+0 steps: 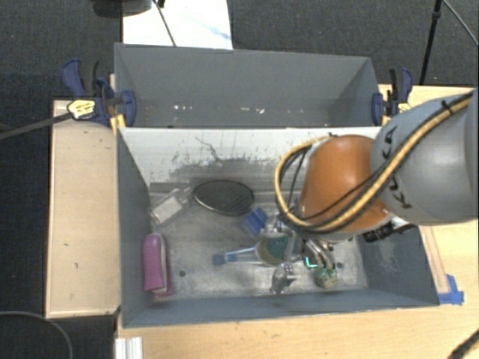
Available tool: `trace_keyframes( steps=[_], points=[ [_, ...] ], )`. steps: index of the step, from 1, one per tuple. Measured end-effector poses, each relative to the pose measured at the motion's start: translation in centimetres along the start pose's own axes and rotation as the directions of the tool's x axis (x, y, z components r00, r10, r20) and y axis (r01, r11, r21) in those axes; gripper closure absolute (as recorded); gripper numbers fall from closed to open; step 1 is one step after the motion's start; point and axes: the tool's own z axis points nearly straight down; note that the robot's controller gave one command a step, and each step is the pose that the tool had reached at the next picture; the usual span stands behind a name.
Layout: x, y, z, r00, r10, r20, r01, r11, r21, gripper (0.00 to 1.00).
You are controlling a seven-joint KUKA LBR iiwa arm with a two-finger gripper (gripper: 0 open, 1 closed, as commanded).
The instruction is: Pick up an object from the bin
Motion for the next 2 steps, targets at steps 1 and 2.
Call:
trace_keyframes(
  steps=[1,2],
  points=[
    [-3.15,-0.88,5.73,0.993,-0.115,0.011,0.115,0.993,0.001,0.00],
    [-3.34,-0.81,5.43,0.994,-0.111,0.017,0.111,0.994,0.000,1.00]
  ],
)
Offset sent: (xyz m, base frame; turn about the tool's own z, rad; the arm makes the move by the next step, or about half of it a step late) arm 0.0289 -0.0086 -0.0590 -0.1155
